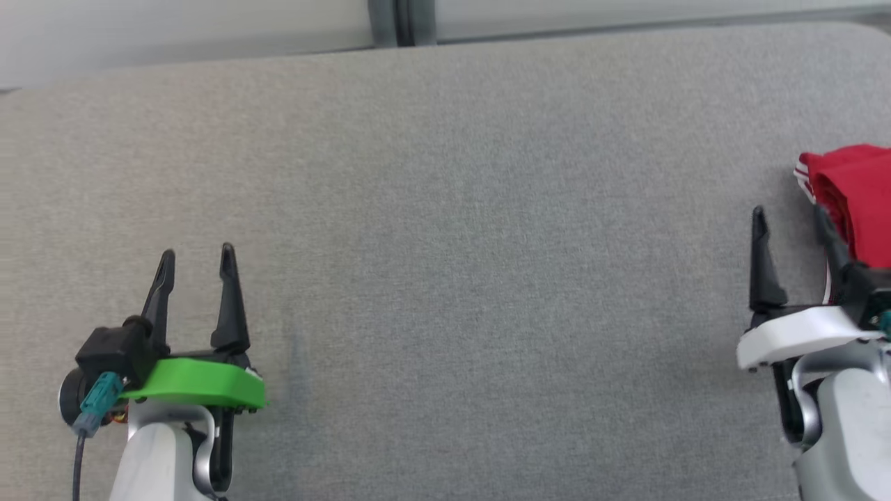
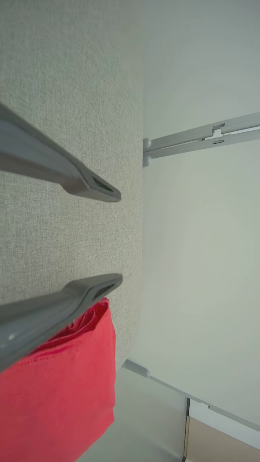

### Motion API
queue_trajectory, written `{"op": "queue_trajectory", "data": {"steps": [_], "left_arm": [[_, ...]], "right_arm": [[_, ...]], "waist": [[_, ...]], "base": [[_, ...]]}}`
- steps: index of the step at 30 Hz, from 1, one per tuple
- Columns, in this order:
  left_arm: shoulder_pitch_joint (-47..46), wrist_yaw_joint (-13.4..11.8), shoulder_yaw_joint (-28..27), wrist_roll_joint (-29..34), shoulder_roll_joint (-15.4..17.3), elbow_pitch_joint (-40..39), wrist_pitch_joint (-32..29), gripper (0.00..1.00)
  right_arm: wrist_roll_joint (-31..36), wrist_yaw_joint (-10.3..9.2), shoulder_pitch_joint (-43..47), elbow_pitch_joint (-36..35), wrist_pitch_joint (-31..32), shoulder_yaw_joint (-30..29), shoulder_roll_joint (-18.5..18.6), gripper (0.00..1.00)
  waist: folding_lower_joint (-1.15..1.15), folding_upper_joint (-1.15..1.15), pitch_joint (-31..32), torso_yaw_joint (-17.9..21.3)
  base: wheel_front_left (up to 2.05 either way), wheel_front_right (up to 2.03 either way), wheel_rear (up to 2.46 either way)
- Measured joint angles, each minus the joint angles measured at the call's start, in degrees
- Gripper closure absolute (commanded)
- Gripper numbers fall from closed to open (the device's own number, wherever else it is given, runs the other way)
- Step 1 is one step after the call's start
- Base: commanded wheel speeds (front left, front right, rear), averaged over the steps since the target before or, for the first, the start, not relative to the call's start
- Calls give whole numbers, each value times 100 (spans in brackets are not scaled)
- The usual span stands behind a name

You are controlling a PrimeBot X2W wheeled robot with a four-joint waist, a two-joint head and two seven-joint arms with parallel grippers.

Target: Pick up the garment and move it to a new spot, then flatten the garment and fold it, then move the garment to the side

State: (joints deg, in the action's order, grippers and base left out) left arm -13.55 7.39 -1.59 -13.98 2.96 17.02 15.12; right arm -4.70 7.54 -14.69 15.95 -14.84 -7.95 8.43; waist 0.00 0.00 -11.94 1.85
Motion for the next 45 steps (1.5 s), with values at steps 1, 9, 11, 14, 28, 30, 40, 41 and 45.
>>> {"op": "queue_trajectory", "data": {"steps": [1,9,11,14,28,30,40,41,45], "left_arm": [[39,0,-57,10,1,42,0,0],[208,-69,26,-3,-4,294,1,0],[228,-86,104,-34,-5,339,0,0],[231,-90,156,-77,-8,405,0,0],[192,-83,245,-108,-8,450,0,0],[186,-79,263,-116,-8,452,0,0],[187,-59,261,-146,-8,510,0,0],[187,-58,257,-146,-8,513,0,0],[188,-58,235,-146,-8,533,0,0]], "right_arm": [[-11,0,35,38,-8,44,-48,0],[5,0,265,279,-15,353,-231,0],[-11,0,350,338,-15,355,-276,0],[-18,0,445,391,-14,250,-385,0],[-59,0,474,563,-14,360,-544,0],[-57,0,474,549,-14,361,-546,0],[-19,0,473,431,-15,455,-550,0],[-15,0,473,431,-15,478,-555,0],[-14,0,472,396,-15,528,-555,0]], "waist": [[0,0,89,-35],[0,0,616,-254],[0,0,725,-307],[0,0,848,-368],[0,0,921,-361],[0,0,923,-370],[0,0,927,-369],[0,0,926,-364],[0,0,927,-334]], "base": [[0,0,0],[0,0,0],[0,0,0],[0,0,0],[0,0,0],[0,0,0],[0,0,0],[0,0,0],[0,0,0]]}}
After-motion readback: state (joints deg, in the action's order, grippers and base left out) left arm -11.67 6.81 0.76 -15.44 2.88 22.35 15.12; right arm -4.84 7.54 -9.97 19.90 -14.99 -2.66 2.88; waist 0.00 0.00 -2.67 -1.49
